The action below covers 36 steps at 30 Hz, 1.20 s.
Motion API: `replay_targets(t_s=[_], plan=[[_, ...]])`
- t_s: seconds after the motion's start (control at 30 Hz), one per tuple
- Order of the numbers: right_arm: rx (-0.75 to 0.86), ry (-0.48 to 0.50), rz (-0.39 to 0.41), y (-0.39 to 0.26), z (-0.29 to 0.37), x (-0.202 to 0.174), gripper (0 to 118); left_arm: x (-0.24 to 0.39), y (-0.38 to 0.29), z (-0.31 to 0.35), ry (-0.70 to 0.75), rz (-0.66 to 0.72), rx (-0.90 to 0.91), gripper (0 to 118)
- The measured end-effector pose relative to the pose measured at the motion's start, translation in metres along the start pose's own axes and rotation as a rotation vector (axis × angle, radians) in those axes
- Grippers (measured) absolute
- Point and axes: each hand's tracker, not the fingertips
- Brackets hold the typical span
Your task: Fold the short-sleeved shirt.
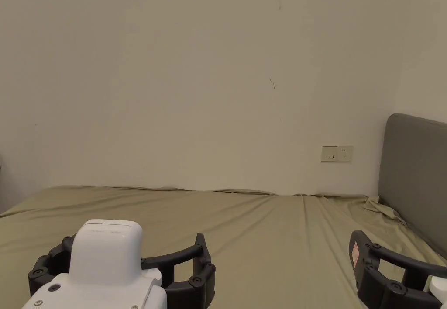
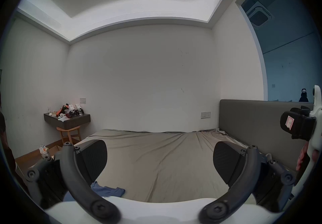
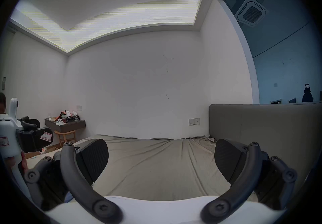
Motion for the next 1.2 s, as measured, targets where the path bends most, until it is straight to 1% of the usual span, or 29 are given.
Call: replay_targets(t_s=[0.2,0.47,0.67,0.87,1.0,1.1,1.2], plan=[[0.004,-0.005,0.003,0.001,0.001,0.001,118,-0.003,0.002,0.000,-0.003,0.022,-0.007,118],[0.000,0.025,-0.021,0.002,0.002,0.005,118,0.006,0.001,0.004,0.021,-0.039,0.022,118],[0.007,0.013,-0.017,0.001,0.004,0.005,118,0.003,0.001,0.004,-0.009,-0.002,0.008,118],[-0.014,0.016,-0.049,0.000,0.001,0.009,118,0.006,-0.001,0.007,0.004,-0.041,0.014,118],[-0.046,0.040,-0.020,0.002,0.002,0.007,118,0.009,0.000,0.010,0.013,-0.058,0.032,118],[-0.023,0.025,0.024,0.000,0.005,0.001,118,0.010,0.001,0.010,0.012,-0.060,0.035,118],[-0.016,0.021,0.040,0.001,0.005,0.000,118,0.008,0.001,0.009,0.010,-0.053,0.030,118]])
